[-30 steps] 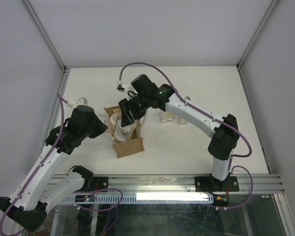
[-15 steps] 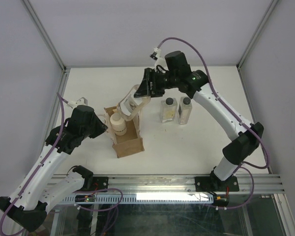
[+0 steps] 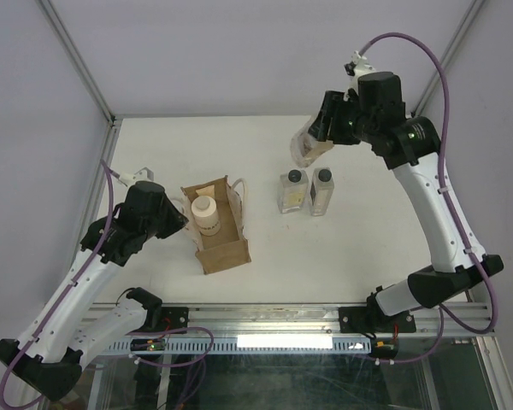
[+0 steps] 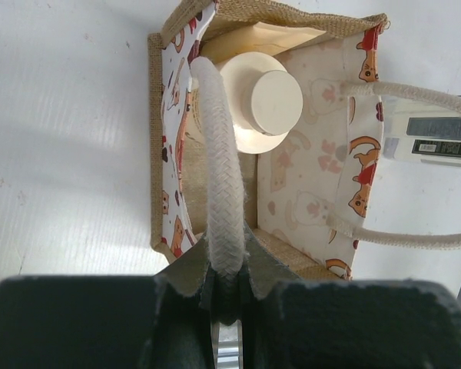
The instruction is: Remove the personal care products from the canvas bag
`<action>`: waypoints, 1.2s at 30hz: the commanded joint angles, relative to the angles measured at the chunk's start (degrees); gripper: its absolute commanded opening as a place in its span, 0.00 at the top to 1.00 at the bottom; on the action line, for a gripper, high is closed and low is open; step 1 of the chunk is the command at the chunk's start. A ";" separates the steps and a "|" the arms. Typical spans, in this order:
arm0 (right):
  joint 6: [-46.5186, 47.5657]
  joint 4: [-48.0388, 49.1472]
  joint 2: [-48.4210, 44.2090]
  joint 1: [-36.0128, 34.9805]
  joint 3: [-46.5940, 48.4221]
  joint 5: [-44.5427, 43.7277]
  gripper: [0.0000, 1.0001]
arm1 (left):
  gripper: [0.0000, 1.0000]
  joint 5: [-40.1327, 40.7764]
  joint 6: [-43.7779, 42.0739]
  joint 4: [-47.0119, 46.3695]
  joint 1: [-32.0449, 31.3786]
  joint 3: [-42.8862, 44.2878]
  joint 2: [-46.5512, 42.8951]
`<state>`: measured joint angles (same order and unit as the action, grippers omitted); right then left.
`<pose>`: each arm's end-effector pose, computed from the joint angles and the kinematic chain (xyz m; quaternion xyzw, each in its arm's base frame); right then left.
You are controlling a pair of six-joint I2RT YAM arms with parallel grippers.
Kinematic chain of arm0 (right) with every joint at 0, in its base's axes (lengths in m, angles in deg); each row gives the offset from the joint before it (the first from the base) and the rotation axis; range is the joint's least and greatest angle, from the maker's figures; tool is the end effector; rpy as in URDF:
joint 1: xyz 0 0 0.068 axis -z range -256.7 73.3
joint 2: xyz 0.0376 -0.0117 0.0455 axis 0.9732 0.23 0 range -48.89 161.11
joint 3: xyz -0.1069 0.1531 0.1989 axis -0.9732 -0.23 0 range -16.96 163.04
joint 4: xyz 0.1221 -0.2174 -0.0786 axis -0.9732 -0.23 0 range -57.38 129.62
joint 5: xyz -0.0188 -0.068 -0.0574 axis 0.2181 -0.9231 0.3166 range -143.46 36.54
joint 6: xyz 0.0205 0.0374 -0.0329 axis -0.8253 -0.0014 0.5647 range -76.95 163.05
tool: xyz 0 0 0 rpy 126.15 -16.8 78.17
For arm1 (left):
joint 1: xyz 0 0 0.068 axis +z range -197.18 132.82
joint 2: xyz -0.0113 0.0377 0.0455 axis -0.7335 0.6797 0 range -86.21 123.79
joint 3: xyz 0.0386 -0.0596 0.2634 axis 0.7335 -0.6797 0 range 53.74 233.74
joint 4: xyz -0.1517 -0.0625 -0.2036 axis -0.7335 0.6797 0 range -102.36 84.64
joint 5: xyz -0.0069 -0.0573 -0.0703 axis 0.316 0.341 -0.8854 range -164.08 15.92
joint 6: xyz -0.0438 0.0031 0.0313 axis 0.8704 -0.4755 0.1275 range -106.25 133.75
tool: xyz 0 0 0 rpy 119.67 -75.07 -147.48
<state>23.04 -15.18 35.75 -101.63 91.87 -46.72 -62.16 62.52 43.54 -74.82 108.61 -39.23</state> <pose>0.2597 0.1253 0.4758 -0.0662 0.8651 0.2363 0.4375 0.1338 -0.0618 0.3187 -0.2069 0.9060 -0.1443 0.3401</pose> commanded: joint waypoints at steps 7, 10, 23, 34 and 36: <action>14.35 3.13 -7.93 -0.23 -2.00 -38.10 1.00 | 1.00 -0.53 -1.49 -2.93 0.34 2.69 1.38; 12.90 4.18 -8.30 -0.22 -6.45 -40.41 1.00 | 1.00 -0.76 -1.49 -3.40 0.36 2.88 1.82; 11.11 16.06 -5.20 1.25 -21.21 -34.96 1.00 | 1.00 -0.85 -3.15 -3.87 0.33 4.45 3.25; 9.17 22.95 -2.90 3.61 -30.72 -26.84 1.00 | 1.00 -1.20 -3.07 -3.61 0.34 4.00 2.58; 8.53 23.43 -2.05 4.02 -31.48 -25.30 1.00 | 1.00 -0.96 -3.07 -3.43 0.39 4.16 2.72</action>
<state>33.49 -2.24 34.33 -98.64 59.09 -74.48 -62.22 60.64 42.49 -74.82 110.49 -35.71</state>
